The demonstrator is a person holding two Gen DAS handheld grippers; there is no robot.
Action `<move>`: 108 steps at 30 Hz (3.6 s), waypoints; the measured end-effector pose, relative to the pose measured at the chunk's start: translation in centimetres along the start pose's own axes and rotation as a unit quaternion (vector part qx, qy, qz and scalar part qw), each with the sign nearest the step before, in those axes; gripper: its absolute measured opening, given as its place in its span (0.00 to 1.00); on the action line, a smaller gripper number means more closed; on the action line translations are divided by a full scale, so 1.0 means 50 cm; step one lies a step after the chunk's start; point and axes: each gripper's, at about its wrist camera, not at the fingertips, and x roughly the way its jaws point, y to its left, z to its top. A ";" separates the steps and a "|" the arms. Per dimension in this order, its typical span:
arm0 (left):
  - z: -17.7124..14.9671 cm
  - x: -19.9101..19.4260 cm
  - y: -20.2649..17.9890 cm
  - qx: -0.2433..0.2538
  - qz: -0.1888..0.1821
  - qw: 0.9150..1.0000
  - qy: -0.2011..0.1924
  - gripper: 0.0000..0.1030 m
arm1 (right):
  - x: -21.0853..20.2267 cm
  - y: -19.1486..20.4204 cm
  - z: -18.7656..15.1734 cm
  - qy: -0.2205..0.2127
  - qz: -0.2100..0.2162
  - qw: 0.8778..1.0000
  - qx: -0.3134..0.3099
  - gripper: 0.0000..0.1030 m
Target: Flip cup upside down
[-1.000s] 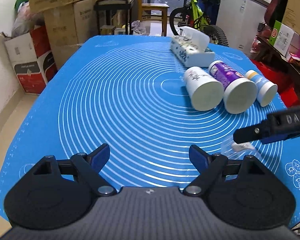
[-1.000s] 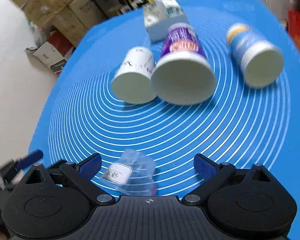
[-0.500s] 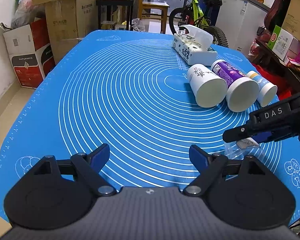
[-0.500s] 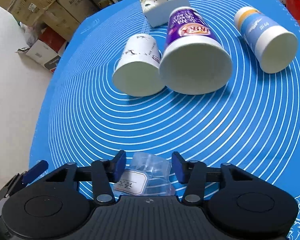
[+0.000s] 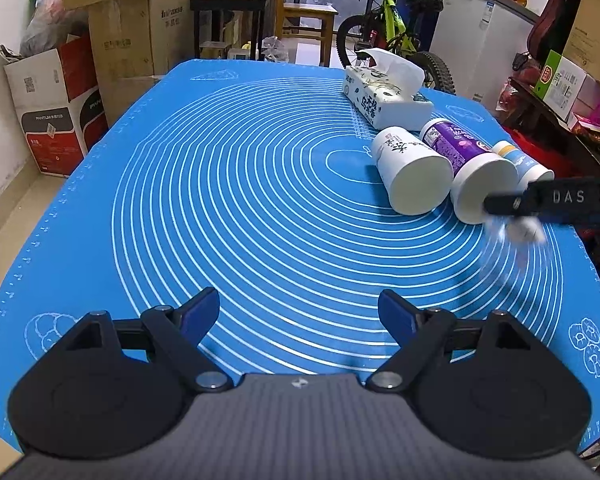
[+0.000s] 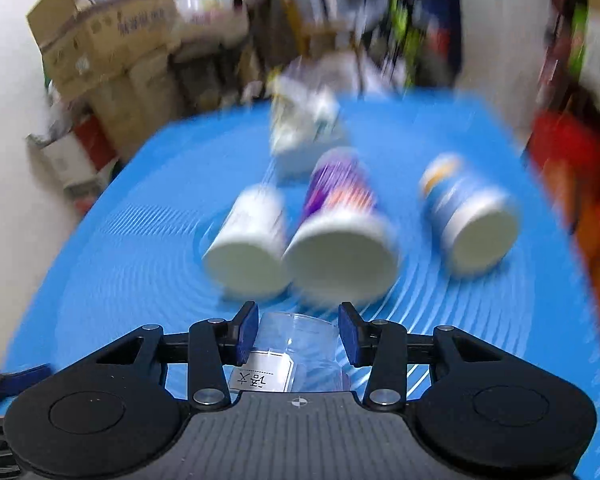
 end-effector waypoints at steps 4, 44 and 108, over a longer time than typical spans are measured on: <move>-0.001 0.006 -0.008 -0.002 0.003 1.000 0.001 0.84 | 0.006 -0.019 -0.038 -0.098 -0.054 0.993 -0.050 0.48; -0.086 -0.053 -0.140 0.069 -0.045 0.996 -0.018 0.84 | -0.197 -0.091 -0.222 -0.023 -0.034 0.998 -0.049 0.83; -0.126 -0.075 -0.180 0.084 -0.049 0.995 -0.034 0.84 | -0.255 -0.114 -0.264 -0.047 -0.032 0.998 -0.032 0.83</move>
